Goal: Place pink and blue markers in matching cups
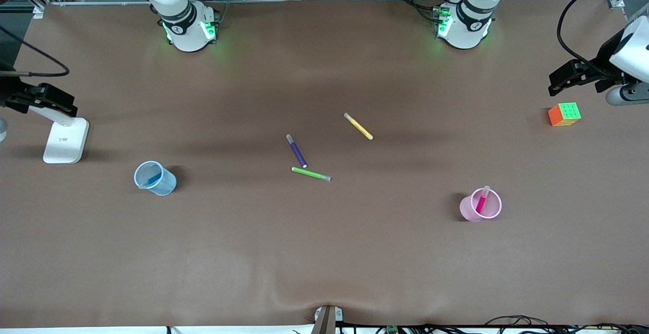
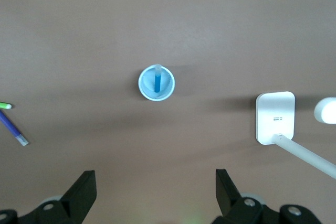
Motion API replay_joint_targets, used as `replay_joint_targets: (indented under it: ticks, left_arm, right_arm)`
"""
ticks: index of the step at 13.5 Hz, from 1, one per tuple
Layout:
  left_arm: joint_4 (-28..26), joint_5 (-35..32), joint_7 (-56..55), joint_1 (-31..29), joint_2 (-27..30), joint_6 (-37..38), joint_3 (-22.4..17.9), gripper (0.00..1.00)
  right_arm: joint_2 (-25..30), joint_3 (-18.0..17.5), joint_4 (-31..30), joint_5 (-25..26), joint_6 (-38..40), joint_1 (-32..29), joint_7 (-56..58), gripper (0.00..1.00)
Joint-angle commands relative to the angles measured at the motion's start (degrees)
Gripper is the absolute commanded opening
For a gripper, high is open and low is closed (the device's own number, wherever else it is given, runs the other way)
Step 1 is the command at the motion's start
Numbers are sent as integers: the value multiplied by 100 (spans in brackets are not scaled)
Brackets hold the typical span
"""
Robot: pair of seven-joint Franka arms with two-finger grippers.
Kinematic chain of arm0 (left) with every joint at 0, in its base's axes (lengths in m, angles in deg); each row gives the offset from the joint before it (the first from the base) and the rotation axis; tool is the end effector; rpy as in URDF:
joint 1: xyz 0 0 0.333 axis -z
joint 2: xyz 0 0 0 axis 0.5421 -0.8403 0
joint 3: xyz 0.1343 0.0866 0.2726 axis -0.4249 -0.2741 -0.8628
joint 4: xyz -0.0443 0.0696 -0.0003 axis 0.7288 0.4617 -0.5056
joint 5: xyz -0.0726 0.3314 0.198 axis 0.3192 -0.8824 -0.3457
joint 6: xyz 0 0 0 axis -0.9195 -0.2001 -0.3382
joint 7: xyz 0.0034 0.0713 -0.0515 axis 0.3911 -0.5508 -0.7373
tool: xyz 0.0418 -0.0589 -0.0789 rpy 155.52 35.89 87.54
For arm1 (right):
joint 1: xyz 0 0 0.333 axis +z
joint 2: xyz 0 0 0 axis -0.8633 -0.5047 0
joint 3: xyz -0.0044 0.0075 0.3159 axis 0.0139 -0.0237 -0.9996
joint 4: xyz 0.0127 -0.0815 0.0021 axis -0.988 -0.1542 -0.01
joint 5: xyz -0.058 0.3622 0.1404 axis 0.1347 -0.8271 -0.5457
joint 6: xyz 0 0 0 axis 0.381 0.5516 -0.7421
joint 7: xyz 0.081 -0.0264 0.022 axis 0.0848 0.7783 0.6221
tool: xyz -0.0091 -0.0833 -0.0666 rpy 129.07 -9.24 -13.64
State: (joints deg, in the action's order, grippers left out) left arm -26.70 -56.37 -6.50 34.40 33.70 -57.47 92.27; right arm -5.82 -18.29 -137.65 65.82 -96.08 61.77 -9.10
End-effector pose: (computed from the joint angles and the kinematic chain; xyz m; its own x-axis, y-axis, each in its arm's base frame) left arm 0.5305 -0.0350 0.6291 0.9985 0.0456 -0.0292 0.0441 -0.9976 -0.0525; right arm 0.5639 -0.0151 0.6356 0.9956 -0.0659 -0.0671 -0.0622 -0.9965 0.0560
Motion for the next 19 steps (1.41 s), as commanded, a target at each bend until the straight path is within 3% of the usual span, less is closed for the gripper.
replay_joint_targets:
  ticks: [1,7,9,19]
  left_arm:
    - [-59,70,68,-17,124,75,23,100]
    - [257,35,42,-8,28,75,216,100]
    - [257,52,60,-8,1,75,216,100]
    - [266,325,-116,-26,-8,75,216,100]
  right_arm:
    - [495,10,-667,-185,-229,-444,496,100]
    - [715,-7,-887,-334,-264,-463,409,100]
    - [724,1,-887,-623,-273,-480,409,100]
    - [724,-43,-887,-546,-308,-437,339,100]
